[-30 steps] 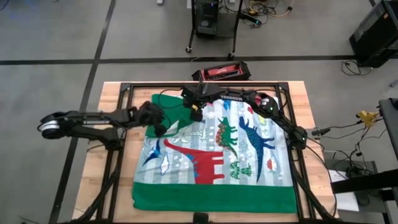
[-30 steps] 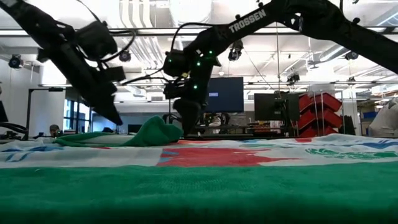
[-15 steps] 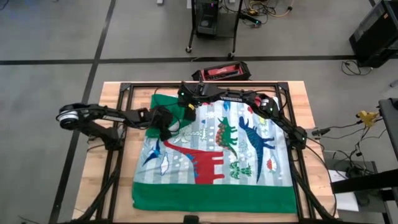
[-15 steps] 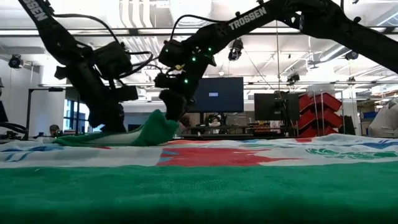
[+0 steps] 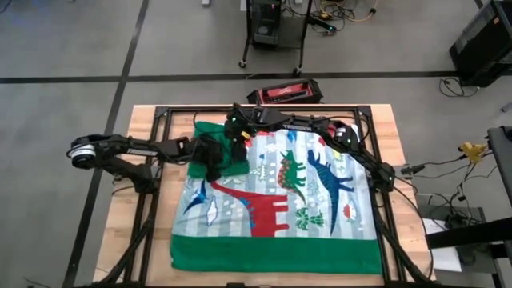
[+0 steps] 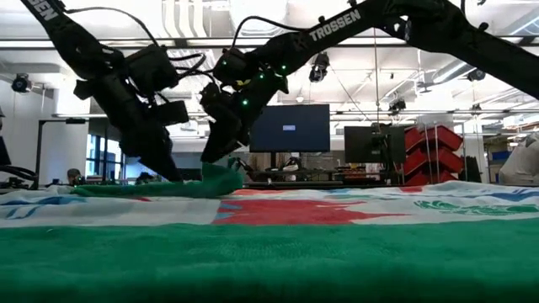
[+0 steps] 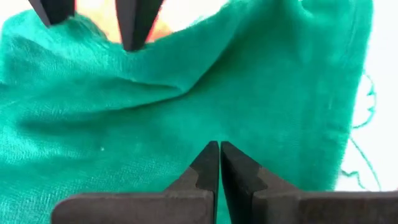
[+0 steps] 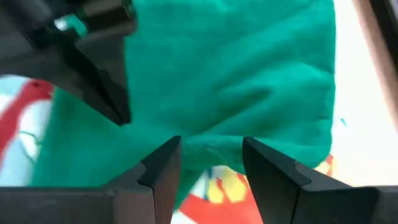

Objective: Roll towel
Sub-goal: Fold the multi-color dinosaur print towel

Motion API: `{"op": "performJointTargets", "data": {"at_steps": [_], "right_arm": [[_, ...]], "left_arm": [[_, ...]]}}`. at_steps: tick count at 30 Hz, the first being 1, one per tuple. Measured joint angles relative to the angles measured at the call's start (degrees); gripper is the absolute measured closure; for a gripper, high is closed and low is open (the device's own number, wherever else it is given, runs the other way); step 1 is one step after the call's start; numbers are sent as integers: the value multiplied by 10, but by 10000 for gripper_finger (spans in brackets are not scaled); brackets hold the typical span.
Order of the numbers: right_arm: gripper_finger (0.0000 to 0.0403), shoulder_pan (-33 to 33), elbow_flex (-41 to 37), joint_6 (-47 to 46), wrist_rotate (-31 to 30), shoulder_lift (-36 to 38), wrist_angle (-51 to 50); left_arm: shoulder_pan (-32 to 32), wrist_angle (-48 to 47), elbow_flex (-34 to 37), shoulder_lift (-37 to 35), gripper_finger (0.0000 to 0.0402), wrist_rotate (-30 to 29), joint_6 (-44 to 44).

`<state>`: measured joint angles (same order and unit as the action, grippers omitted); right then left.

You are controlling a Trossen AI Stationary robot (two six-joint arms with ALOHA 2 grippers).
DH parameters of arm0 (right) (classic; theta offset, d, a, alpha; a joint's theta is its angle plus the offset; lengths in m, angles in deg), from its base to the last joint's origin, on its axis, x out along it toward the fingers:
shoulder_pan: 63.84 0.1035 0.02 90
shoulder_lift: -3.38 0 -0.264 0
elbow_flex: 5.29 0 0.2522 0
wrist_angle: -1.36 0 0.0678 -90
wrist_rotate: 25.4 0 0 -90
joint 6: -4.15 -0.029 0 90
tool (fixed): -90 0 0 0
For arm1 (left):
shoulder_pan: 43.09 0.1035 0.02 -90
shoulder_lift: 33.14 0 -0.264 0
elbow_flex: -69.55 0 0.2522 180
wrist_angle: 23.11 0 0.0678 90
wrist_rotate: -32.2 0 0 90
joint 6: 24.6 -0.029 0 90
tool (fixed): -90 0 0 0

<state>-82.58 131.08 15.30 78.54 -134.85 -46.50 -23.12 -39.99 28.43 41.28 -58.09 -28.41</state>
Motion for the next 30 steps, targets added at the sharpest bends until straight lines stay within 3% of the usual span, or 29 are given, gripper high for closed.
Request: {"op": "performJointTargets", "data": {"at_steps": [2, 8, 13, 17, 25, 30], "right_arm": [[245, 0, 0, -33, 2, -3, 5], [238, -20, 0, -151, -81, 1, -19], [243, -49, 9, -212, -81, 4, -80], [251, -66, 13, -283, -48, 4, -113], [263, -70, 13, -375, 37, 5, -136], [271, -87, 13, -436, 58, 2, -145]], "left_arm": [[0, 1, 0, -3, 402, 0, 0], [0, 7, 1, 1, 402, 5, 2], [0, 15, 1, 9, 402, 101, 15], [-1, 23, 1, 21, 402, 188, 15], [-1, 61, 2, 71, 402, 188, 15], [0, 60, -11, 106, 402, 194, 13]]}}
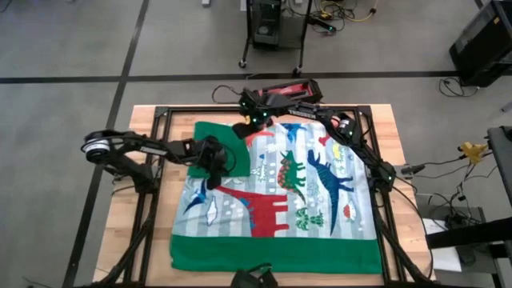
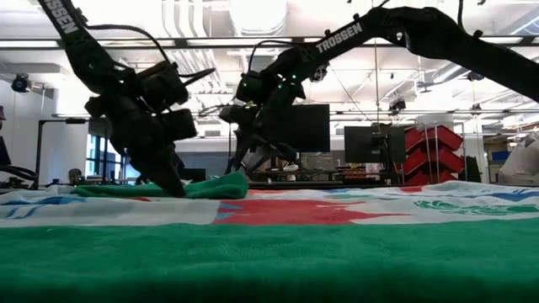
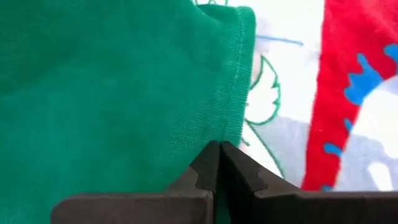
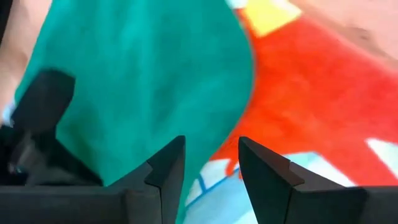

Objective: Roll towel
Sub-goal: Fold the multi-color dinosaur print towel

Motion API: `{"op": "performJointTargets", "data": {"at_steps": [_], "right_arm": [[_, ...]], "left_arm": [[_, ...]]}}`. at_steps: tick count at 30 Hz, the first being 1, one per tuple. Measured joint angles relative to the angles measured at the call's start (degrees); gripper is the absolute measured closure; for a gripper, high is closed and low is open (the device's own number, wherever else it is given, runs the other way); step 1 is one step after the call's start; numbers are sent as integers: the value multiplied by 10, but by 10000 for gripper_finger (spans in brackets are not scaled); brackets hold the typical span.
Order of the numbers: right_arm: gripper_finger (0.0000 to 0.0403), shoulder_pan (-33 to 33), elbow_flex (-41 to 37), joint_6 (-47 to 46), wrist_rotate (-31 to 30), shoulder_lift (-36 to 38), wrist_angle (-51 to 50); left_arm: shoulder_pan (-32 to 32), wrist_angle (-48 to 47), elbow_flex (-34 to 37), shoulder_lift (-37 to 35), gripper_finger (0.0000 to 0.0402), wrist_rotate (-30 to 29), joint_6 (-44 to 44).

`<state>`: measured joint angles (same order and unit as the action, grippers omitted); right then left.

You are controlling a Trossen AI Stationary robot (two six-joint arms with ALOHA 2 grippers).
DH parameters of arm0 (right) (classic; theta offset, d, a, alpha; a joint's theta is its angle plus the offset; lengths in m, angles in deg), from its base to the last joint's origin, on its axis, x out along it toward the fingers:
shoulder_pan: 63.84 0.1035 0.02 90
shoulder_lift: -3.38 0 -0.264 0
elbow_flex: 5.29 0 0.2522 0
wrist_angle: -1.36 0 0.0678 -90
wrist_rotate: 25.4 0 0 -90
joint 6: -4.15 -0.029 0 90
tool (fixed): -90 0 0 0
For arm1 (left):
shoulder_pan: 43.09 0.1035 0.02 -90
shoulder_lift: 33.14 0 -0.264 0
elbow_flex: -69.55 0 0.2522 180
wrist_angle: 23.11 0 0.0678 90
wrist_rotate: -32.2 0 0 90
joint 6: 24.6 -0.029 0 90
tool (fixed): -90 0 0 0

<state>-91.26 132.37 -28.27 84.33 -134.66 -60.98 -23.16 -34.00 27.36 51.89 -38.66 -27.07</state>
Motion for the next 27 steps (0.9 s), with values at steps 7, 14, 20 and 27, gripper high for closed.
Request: {"op": "performJointTargets", "data": {"at_steps": [7, 14, 20, 27], "right_arm": [[273, -1, 1, -77, 38, -17, -2], [260, 2, 1, -161, 18, -17, 21], [254, 2, 1, -207, 23, -17, 21], [263, 19, 8, -252, 5, -13, 26]], "left_arm": [[-6, -13, -27, 23, 402, 77, -6], [-7, -32, -30, 34, 402, 59, -18], [-10, -55, -31, 23, 402, 44, -16], [-37, -85, -20, -40, 402, -35, -11]]}}
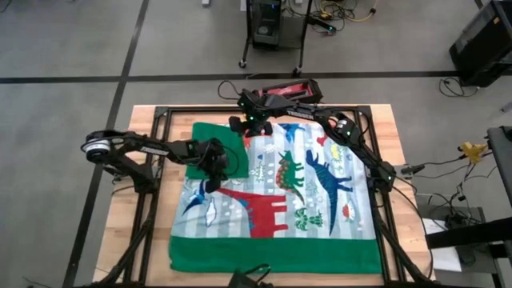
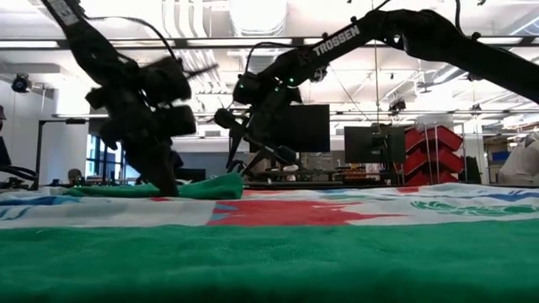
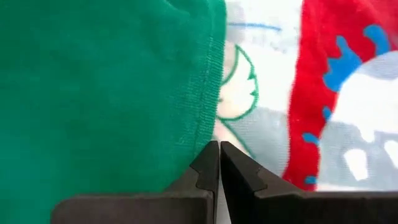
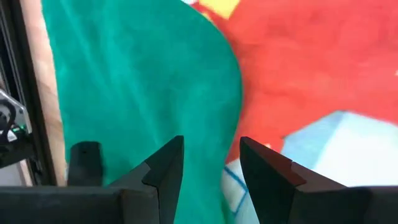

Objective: Roll towel
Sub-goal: Fold the multi-color dinosaur print towel

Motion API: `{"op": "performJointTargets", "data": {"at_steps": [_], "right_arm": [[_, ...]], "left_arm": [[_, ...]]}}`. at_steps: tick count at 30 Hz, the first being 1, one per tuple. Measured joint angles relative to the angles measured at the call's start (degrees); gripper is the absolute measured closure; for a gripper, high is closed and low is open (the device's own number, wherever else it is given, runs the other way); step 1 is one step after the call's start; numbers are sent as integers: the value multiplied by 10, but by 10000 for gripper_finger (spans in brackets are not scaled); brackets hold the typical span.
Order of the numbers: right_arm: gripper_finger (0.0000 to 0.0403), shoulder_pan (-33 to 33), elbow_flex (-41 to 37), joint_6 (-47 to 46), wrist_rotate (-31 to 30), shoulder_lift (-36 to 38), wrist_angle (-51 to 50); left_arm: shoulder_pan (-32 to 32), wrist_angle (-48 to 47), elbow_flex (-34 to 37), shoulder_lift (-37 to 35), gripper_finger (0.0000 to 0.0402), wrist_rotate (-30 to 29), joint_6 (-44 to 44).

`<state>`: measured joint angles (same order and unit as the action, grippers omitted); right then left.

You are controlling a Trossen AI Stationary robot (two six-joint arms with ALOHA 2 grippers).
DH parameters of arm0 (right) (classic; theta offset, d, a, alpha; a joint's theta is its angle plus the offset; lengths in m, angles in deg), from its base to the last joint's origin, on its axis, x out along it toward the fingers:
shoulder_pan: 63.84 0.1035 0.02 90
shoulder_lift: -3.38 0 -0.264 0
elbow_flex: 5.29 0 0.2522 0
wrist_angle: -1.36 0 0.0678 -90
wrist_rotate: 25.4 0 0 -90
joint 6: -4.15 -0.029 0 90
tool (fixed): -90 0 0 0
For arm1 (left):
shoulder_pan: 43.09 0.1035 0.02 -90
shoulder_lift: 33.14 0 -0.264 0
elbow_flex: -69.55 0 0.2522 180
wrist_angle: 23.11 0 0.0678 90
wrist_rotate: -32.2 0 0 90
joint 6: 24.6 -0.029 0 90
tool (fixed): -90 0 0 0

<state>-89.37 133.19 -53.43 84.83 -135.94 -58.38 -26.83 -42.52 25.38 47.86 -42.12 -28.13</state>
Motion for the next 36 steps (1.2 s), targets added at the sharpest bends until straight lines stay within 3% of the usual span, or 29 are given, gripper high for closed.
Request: {"op": "performJointTargets", "data": {"at_steps": [3, 13, 18, 23, 36], "right_arm": [[261, 14, 1, -18, -7, 0, 18], [243, 14, 1, -32, -89, 0, -4], [247, 27, 1, -85, -141, -11, 12], [257, 31, 6, -89, -126, -10, 45], [314, 42, 6, -21, -132, -8, -2]], "left_arm": [[-11, -2, 16, -50, 402, -30, -7], [-15, -9, 73, -173, 402, -32, -11], [-15, -8, 81, -172, 402, -32, -12], [-15, -9, 81, -146, 402, -32, -15], [-14, -8, 80, -120, 402, -31, -17]]}}
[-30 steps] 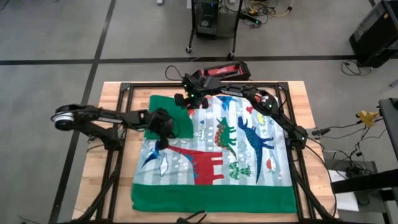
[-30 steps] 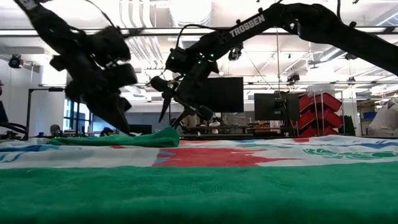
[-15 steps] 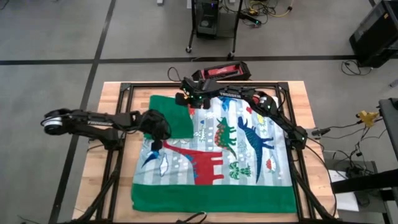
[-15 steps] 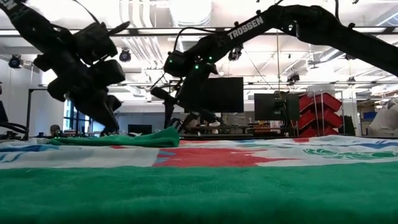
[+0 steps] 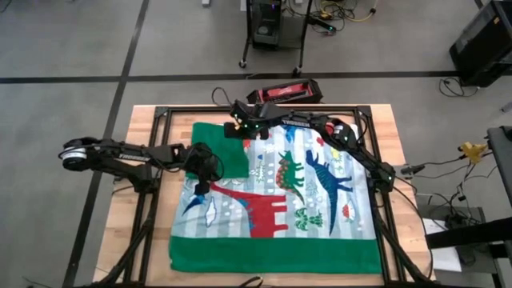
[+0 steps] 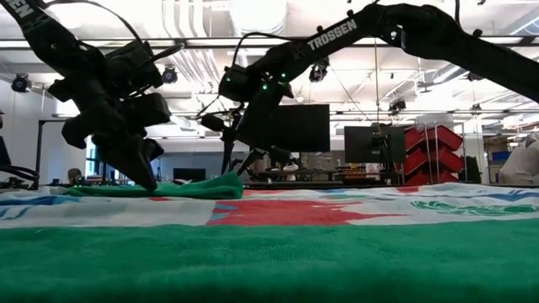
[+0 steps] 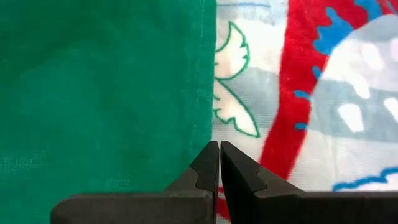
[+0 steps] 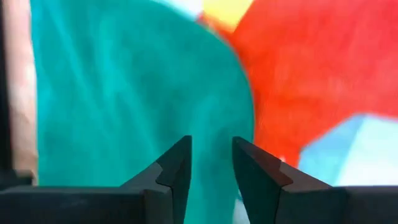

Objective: Roll towel
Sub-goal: Fold the multi-color dinosaur print towel

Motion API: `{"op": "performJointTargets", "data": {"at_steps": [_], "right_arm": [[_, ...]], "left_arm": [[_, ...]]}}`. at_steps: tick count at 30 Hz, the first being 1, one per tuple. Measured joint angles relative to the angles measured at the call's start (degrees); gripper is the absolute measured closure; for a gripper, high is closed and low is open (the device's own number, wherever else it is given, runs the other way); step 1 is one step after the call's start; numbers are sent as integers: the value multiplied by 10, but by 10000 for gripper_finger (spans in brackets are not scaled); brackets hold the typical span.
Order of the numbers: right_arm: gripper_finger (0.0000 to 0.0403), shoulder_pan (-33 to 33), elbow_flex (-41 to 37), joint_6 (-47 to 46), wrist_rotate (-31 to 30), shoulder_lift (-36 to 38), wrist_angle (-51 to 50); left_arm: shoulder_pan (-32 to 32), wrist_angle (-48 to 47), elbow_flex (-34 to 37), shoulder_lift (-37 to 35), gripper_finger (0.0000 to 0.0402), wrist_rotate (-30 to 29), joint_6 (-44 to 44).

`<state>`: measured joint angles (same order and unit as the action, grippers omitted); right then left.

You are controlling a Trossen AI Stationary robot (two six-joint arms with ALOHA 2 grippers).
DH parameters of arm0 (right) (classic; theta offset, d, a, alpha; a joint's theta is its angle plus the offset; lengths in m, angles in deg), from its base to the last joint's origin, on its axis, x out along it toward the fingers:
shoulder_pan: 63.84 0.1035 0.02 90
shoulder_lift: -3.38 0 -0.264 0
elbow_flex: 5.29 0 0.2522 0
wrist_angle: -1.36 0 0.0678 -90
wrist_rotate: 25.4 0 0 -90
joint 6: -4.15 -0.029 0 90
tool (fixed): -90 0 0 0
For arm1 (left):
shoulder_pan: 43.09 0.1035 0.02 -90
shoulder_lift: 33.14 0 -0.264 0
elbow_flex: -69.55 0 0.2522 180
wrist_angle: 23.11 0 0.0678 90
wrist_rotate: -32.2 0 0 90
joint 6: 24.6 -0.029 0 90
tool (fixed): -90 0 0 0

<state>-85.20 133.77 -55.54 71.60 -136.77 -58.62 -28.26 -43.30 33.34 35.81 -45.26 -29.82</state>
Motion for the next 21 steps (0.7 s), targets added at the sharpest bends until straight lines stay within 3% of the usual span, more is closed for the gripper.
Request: {"op": "performJointTargets", "data": {"at_steps": [15, 21], "right_arm": [[344, 18, 0, 10, 33, -4, -3], [396, 36, 0, 87, 4, -4, -2]], "left_arm": [[0, 2, 0, 0, 402, 0, -3], [0, 4, 0, 0, 402, 0, -5]]}}
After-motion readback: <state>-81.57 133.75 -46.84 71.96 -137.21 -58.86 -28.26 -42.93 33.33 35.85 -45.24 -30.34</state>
